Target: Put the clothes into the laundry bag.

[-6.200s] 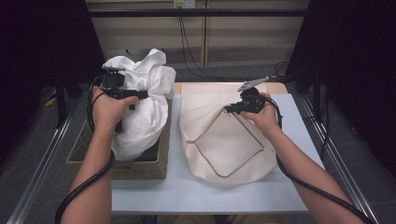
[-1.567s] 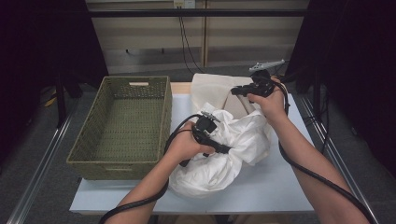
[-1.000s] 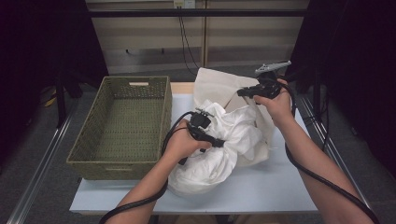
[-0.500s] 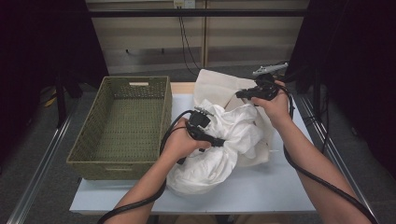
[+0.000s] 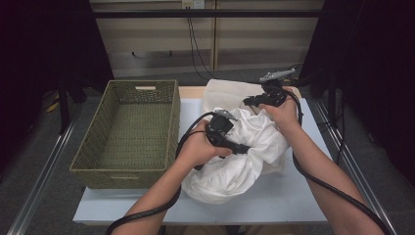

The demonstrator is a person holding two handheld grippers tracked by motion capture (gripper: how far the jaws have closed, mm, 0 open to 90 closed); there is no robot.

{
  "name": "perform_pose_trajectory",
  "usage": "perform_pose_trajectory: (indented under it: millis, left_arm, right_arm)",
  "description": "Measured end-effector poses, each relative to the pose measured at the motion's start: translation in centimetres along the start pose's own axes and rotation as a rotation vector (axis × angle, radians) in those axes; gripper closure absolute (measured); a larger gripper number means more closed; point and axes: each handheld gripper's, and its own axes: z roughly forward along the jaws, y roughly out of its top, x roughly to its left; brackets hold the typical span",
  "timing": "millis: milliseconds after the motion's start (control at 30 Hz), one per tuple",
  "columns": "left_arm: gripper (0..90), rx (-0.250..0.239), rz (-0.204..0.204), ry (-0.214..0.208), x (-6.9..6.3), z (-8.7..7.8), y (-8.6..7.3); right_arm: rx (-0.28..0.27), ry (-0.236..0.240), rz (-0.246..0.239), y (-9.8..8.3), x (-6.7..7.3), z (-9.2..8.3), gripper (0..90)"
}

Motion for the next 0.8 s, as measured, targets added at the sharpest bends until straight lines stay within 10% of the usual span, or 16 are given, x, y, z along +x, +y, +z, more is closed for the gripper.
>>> perform_pose_trajectory:
  millis: [433,800]
  left_arm:
    - [56.8,0.0,0.016,-0.069,-0.3,2.9,0.0]
    - [56.8,-0.034,-0.144,0.124,3.3,2.1,-1.1]
  right_arm:
    - [-0.003,0.02,-0.011,0.4,0.0,-0.4,88.3]
    - [-0.048,0.036,-0.001,0.6,-0.2,-2.3,88.3]
